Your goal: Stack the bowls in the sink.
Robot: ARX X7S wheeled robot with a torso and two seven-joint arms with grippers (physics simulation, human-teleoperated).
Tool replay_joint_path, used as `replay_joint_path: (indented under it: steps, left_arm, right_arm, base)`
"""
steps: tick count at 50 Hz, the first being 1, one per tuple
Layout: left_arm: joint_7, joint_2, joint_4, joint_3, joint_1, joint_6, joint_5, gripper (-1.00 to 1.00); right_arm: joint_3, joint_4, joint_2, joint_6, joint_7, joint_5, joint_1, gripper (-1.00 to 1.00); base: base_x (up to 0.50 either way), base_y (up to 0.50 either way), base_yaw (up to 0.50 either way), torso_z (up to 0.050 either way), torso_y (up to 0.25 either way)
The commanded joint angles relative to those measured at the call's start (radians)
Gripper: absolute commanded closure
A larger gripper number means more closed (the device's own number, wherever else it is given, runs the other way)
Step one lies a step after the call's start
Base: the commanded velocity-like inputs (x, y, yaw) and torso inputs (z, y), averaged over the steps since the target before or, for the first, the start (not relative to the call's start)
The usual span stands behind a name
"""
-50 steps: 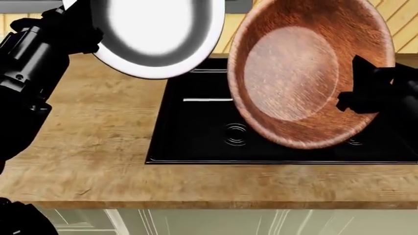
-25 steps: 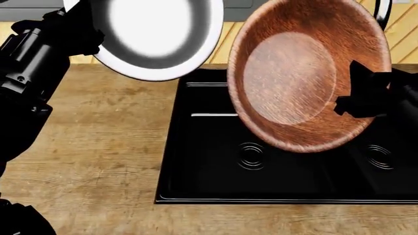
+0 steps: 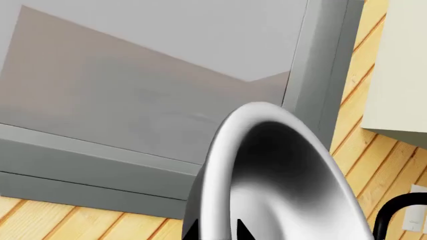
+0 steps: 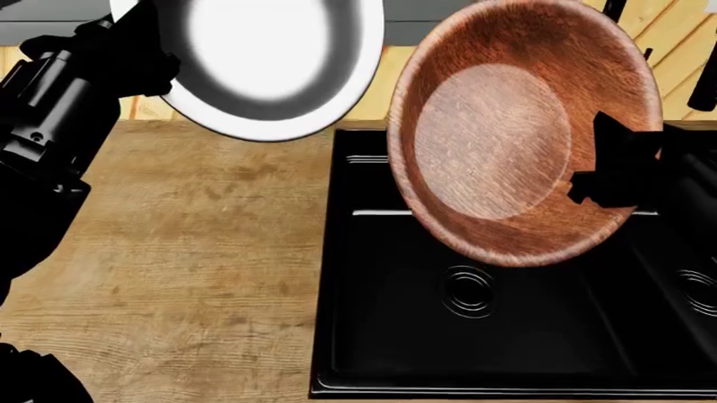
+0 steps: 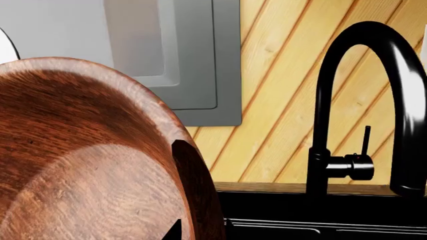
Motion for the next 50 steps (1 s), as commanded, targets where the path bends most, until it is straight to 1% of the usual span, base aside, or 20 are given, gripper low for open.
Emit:
replay_joint_path:
  steps: [1,4,11,16,22,26,30,33,38,42,50]
  left_arm:
    - [-0.002,-0.002,0.004,-0.001,0.0,0.009,-0.011,1.0]
    - [-0.004,-0.003,0.005,-0.002,0.001,0.009,-0.013,1.0]
    - [-0.009,-0.006,0.013,-0.002,0.004,0.006,-0.022,1.0]
    - [-0.011,-0.006,0.015,-0.002,0.007,0.006,-0.026,1.0]
    - [-0.02,-0.007,0.021,0.0,0.0,-0.005,-0.04,1.0]
    - [-0.021,-0.007,0.02,0.007,-0.002,-0.005,-0.039,1.0]
    - [-0.021,-0.008,0.013,0.013,-0.007,-0.004,-0.037,1.0]
    - [-0.016,-0.007,0.009,0.02,-0.006,0.003,-0.031,1.0]
    - [-0.012,-0.016,0.001,0.022,-0.013,0.006,-0.028,1.0]
    - [-0.009,-0.014,-0.003,0.029,-0.009,0.016,-0.021,1.0]
    - [-0.016,-0.014,-0.006,0.042,-0.03,0.008,-0.026,1.0]
  right_arm:
    - [0.005,0.006,-0.003,0.007,-0.011,-0.019,0.004,1.0]
    - [0.001,0.009,-0.005,0.01,-0.013,-0.021,0.004,1.0]
    - [-0.013,0.021,-0.002,0.034,-0.015,0.008,0.009,1.0]
    - [-0.038,0.061,-0.012,0.073,0.002,0.04,0.046,1.0]
    - [-0.133,0.179,-0.043,0.232,0.058,0.194,0.177,1.0]
    - [-0.205,0.27,-0.053,0.344,0.098,0.261,0.243,1.0]
    - [-0.279,0.371,-0.082,0.465,0.151,0.333,0.345,1.0]
    - [-0.32,0.438,-0.118,0.513,0.168,0.336,0.394,1.0]
    - [-0.357,0.5,-0.156,0.544,0.171,0.359,0.409,1.0]
    - [-0.392,0.576,-0.189,0.585,0.176,0.361,0.455,1.0]
    - [-0.464,0.718,-0.247,0.666,0.155,0.311,0.539,1.0]
  base:
    - [0.36,0.0,0.0,0.0,0.0]
    - [0.37,0.0,0.0,0.0,0.003]
    - [0.0,0.0,0.0,0.001,0.002]
    - [0.0,0.0,0.0,0.0,0.0]
    - [0.0,0.0,0.0,0.0,0.002]
    - [0.0,0.0,0.0,0.0,0.0]
    - [0.0,0.0,0.0,0.0,0.002]
    - [0.0,0.0,0.0,0.0,0.0]
    - [0.0,0.0,0.0,0.0,0.0]
    - [0.0,0.0,0.0,0.003,0.003]
    - [0.0,0.0,0.0,0.0,0.0]
